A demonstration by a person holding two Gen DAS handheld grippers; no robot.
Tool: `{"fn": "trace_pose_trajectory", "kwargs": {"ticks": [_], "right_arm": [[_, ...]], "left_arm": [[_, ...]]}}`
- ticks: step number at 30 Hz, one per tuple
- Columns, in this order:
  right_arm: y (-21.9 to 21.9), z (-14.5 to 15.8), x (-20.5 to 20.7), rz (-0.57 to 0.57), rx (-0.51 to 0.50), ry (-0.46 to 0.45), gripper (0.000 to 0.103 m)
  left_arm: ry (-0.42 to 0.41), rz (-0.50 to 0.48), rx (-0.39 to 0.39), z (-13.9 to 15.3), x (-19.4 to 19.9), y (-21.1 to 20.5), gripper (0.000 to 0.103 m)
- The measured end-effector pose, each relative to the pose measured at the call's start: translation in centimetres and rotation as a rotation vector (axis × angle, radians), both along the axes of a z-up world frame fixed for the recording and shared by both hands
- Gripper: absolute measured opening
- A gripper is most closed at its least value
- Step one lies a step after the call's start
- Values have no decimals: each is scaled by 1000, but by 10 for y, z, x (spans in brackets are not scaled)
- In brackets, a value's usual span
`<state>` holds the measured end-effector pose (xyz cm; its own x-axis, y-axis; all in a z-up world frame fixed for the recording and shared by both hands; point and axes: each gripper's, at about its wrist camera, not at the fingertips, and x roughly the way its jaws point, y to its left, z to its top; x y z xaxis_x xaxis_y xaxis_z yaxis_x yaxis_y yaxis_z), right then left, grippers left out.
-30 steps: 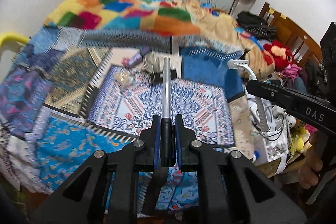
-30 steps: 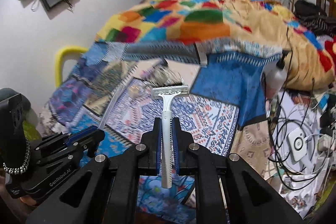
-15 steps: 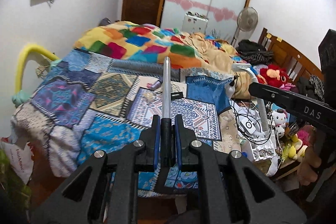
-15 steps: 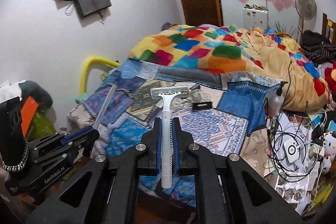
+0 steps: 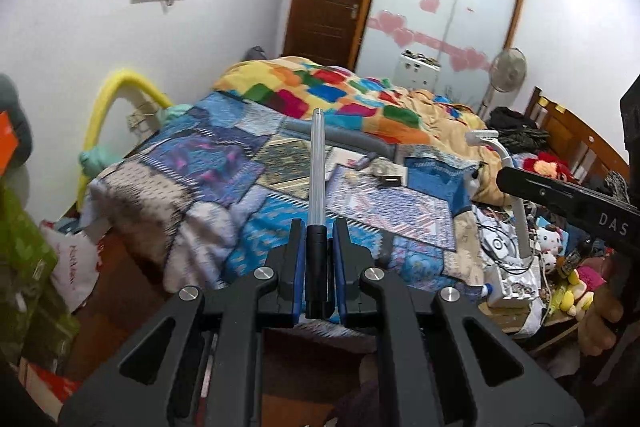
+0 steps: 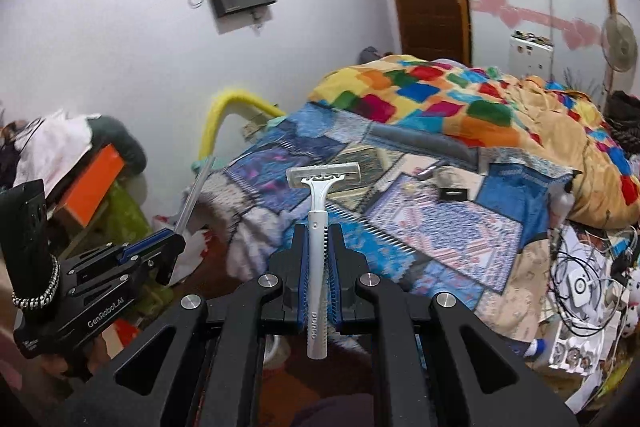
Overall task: Collect trash
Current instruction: 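Carry the pen in the left tool while the right tool carries the razor to the wastebasket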
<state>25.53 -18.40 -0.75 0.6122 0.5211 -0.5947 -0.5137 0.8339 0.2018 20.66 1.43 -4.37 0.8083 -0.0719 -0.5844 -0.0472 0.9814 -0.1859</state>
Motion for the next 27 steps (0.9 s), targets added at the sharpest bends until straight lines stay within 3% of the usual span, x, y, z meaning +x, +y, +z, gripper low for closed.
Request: {"fn": "trace_pose_trajectory", "kwargs": {"ticks": [14, 27], "right_arm": [[107, -44, -30, 179, -91, 64, 9], [207, -134, -29, 331, -276, 233, 9]], "left_arm": [[88, 154, -6, -49, -51, 83, 12], [301, 285, -92, -148, -61, 156, 12]]}}
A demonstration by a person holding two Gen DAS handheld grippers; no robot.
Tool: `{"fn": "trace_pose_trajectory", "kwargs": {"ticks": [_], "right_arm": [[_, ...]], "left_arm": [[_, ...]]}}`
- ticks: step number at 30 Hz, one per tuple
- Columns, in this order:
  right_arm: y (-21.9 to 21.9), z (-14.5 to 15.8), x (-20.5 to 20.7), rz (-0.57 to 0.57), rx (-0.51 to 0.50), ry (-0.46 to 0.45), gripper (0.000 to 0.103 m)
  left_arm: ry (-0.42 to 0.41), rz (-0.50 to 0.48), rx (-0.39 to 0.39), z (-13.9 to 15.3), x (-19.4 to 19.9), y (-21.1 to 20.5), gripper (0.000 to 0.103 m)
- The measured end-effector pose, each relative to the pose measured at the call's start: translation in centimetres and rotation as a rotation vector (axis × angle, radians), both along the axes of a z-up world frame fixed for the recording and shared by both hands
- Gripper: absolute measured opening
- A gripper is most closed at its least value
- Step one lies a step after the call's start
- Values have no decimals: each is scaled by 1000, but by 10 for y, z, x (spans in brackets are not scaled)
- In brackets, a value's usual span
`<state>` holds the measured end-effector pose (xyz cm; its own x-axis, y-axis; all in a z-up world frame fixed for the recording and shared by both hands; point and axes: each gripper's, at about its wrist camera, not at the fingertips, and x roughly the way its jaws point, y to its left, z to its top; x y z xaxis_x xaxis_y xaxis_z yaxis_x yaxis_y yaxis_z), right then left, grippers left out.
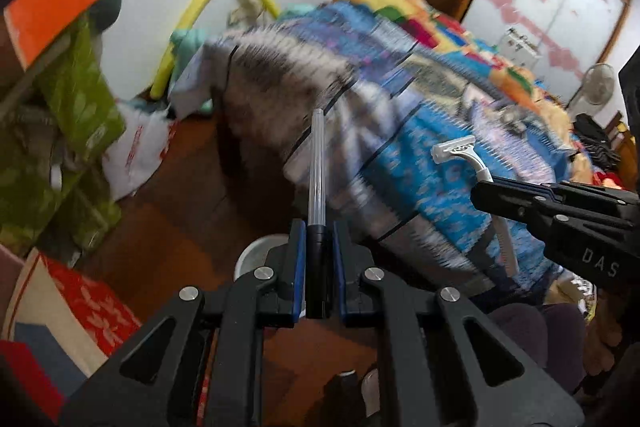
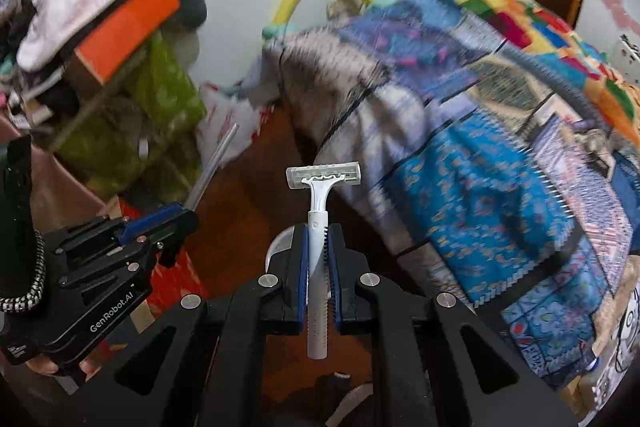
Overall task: Collect trash
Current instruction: 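Carry the pen in the left tool while the right tool carries the razor to the wastebasket, then open both tools over the wastebasket, dropping pen and razor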
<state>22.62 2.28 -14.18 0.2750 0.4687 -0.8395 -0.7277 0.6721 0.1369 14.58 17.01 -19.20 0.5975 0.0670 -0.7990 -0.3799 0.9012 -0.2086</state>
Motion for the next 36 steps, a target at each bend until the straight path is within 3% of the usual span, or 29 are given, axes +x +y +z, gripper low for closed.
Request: {"fn": "trace_pose_trajectory", "kwargs": {"ticks": [15, 21, 26, 36], "right_arm": [[71, -114, 27, 66, -182, 260, 9], [89, -129, 33, 103, -202, 332, 14], [86, -130, 37, 83, -203, 312, 36], [61, -113, 44, 52, -189, 277, 36]], "left_arm": [[249, 59, -158, -113, 18, 32, 12], [286, 72, -181, -131, 28, 40, 12], [278, 81, -203, -135, 36, 48, 12], [321, 111, -225, -150, 46, 51, 13]]}}
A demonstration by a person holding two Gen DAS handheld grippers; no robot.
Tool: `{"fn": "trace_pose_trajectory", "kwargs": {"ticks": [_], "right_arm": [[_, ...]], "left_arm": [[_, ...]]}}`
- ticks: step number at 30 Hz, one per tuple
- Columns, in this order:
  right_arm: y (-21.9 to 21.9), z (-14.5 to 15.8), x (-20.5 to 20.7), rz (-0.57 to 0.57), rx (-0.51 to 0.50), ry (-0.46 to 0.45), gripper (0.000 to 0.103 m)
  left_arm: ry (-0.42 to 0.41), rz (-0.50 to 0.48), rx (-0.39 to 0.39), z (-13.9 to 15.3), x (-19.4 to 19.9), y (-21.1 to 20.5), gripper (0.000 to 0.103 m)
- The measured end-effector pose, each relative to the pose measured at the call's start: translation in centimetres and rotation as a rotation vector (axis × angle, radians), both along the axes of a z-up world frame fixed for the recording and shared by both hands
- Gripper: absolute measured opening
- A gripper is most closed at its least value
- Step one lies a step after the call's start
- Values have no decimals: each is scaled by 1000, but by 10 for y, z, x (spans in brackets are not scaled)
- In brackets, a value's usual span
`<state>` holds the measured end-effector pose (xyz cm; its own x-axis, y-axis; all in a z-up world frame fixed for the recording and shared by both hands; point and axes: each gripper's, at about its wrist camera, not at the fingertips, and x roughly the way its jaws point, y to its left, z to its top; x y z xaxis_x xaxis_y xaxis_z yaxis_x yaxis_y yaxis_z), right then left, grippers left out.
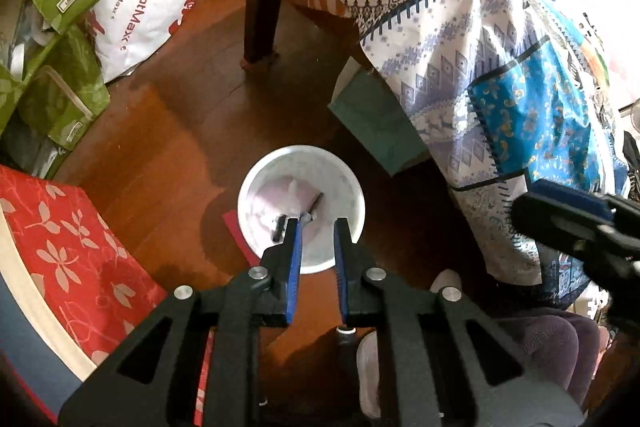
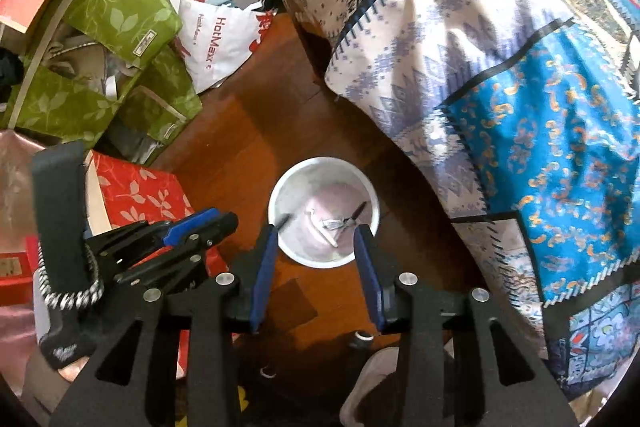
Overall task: Collect trash
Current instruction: 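Open both tools over the wastebasket, dropping pen and razor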
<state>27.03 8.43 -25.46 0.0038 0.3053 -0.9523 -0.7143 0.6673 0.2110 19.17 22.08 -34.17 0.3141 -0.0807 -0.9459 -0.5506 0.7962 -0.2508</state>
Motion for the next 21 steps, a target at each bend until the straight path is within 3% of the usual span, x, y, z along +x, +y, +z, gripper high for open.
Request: {"fn": "trace_pose_trajectory", "kwargs": {"ticks": [9, 21], "right_arm": [[-26, 38, -9, -11, 48, -104, 36], [-89, 134, -31, -78, 226, -313, 36]], "left_arm": [[-81, -47, 76, 51, -16, -20, 13], [-311, -99, 256, 176, -35, -69, 14]]}}
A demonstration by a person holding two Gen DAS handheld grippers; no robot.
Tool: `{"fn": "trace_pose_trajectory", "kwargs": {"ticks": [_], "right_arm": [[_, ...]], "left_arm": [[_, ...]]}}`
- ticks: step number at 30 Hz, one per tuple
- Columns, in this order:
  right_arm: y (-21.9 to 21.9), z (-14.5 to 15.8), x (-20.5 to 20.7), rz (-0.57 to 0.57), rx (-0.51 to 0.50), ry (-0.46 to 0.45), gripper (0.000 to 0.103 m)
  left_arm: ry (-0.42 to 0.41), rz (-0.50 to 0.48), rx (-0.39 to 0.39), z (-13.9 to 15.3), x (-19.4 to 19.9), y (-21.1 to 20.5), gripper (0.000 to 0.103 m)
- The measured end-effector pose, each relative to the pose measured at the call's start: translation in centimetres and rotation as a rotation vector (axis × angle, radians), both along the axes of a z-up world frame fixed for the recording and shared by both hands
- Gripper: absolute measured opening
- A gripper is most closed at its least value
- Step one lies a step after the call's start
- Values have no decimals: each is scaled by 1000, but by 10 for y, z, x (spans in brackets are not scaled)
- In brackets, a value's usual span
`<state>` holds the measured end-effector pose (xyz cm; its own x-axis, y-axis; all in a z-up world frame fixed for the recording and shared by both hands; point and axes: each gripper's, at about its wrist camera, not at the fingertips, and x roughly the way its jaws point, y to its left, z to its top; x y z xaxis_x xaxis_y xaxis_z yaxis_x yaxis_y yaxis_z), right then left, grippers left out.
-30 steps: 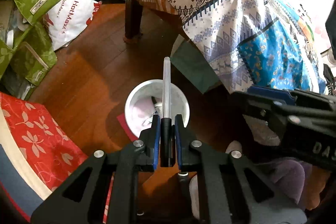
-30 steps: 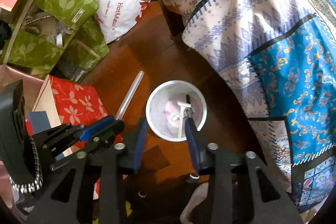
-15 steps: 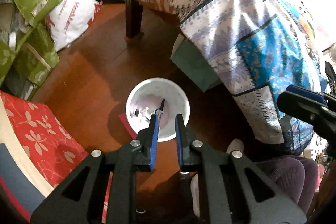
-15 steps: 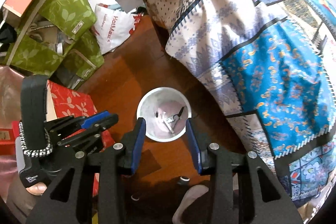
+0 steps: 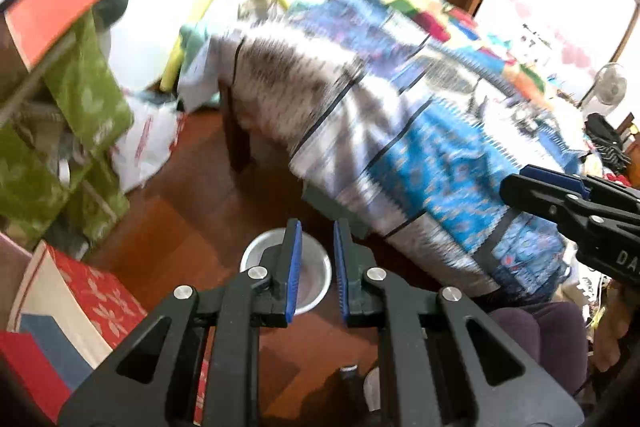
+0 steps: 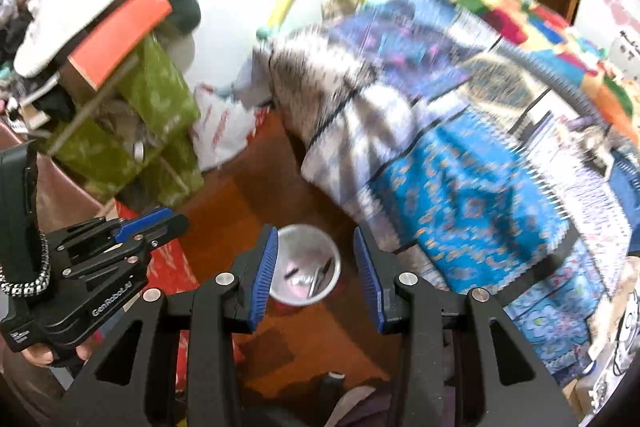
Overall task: Collect trash
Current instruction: 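Open both tools over the wastebasket, dropping pen and razor, then move both open tools back over the items on the bed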
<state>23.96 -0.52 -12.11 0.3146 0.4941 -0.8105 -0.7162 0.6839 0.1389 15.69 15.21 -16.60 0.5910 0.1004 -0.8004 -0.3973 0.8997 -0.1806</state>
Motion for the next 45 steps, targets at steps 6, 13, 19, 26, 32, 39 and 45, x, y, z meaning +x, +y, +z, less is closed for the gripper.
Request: {"fn": "trace_pose_trajectory", "kwargs": {"ticks": [6, 13, 19, 26, 32, 39, 45], "right_arm": [[-45, 49, -12, -64, 102, -127, 37], [-112, 95, -22, -198, 212, -290, 64], [-163, 112, -14, -317, 233, -376, 78], [-218, 111, 12, -432, 200, -395, 78], [-257, 100, 41, -522, 155, -385, 78], [-289, 79, 79, -585, 103, -345, 78], [-304, 51, 121, -627, 66, -277, 78]], "left_arm": [[-141, -49, 82, 59, -6, -38, 30], [-256, -125, 129, 107, 2, -92, 54], [-316, -153, 127, 125, 19, -130, 91], [-322, -216, 135, 129, 59, -169, 91], [-300, -265, 120, 122, 101, -196, 91], [-251, -325, 109, 100, 160, -220, 91], [-206, -354, 62, 73, 210, -227, 91]]}}
